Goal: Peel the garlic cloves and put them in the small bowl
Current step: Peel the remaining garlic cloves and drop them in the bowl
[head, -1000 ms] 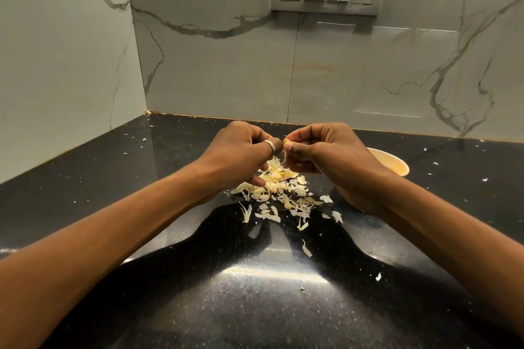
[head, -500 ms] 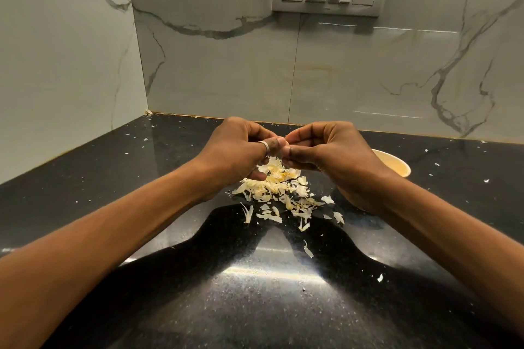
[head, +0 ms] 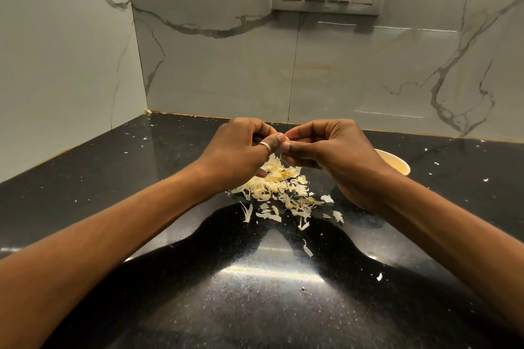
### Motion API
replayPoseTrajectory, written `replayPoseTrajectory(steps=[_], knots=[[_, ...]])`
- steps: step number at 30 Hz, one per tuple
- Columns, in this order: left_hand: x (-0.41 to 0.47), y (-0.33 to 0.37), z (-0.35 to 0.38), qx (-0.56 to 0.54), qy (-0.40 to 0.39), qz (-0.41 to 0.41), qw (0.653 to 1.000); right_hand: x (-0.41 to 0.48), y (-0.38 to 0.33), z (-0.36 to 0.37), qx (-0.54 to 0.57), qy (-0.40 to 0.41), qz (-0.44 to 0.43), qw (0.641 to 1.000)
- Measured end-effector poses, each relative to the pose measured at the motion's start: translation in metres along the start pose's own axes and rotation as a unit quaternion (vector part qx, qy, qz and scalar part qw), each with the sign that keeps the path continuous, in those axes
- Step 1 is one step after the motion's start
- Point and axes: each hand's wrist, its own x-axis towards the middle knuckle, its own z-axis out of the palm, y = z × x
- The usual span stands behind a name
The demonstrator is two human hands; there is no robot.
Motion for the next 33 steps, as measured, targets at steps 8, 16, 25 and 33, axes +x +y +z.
replayPoseTrajectory(steps=[8,16,25,33], knots=[[0.0,0.0,0.0,0.052,0.002,0.07,0.996,0.001,-0.001,0.0,0.016,0.011,0.008,1.0],[0.0,0.001,-0.001,0.069,-0.003,0.091,0.993,0.003,-0.001,-0.002,0.068,0.024,0.032,0.997],[-0.002,0.007,-0.002,0.064,-0.017,0.077,0.995,0.006,-0.001,-0.009,0.087,0.061,0.051,0.993],[0.0,0.004,-0.005,0.147,0.027,0.084,0.985,0.007,0.0,-0.012,0.048,0.074,0.04,0.995]])
